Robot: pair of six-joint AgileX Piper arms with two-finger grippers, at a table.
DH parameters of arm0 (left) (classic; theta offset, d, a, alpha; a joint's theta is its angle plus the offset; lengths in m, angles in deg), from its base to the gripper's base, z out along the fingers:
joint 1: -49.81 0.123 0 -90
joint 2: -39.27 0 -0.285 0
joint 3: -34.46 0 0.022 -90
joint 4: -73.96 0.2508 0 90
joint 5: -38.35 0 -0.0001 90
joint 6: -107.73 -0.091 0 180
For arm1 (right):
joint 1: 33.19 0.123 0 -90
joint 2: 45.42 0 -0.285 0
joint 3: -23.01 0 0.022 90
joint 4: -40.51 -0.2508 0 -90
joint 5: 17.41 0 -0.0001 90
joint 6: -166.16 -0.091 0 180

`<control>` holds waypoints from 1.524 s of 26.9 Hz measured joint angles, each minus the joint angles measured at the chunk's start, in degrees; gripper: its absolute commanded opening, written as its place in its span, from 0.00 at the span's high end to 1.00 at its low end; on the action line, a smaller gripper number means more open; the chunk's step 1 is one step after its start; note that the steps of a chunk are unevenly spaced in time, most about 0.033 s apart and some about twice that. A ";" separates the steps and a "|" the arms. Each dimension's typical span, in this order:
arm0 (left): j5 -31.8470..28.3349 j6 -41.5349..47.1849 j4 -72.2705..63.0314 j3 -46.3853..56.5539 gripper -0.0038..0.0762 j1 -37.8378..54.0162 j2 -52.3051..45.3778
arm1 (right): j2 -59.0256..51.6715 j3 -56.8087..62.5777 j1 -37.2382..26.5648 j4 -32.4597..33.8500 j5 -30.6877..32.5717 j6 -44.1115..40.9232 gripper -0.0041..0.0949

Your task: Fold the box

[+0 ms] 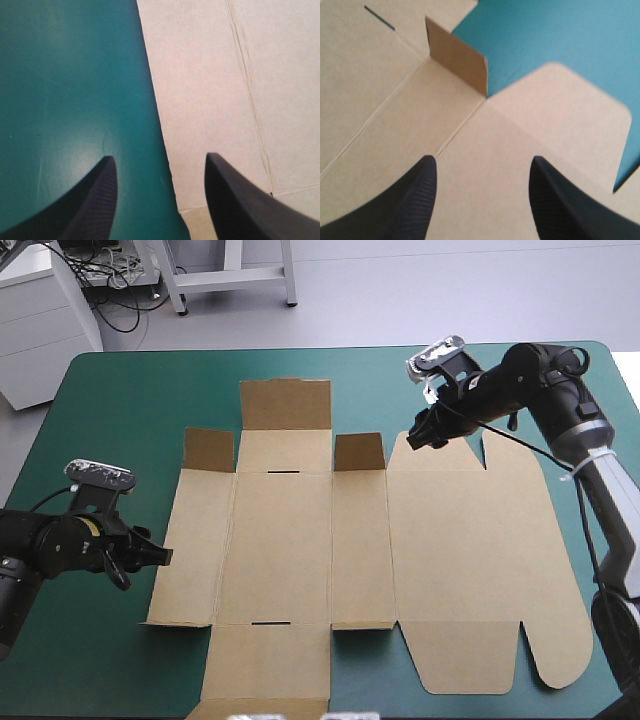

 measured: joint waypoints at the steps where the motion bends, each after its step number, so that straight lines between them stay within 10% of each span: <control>1: -0.81 0.00 -0.32 -0.19 0.48 0.14 1.72 | -0.44 0.19 -1.26 0.27 2.89 -2.79 0.44; 14: -2.05 -21.71 -33.08 6.48 0.48 31.20 6.97 | -8.65 3.61 -2.78 0.48 4.70 -9.32 0.44; 41: -4.64 -33.47 -43.80 19.04 0.48 35.73 18.81 | -8.70 3.61 -2.78 0.42 4.70 -9.32 0.44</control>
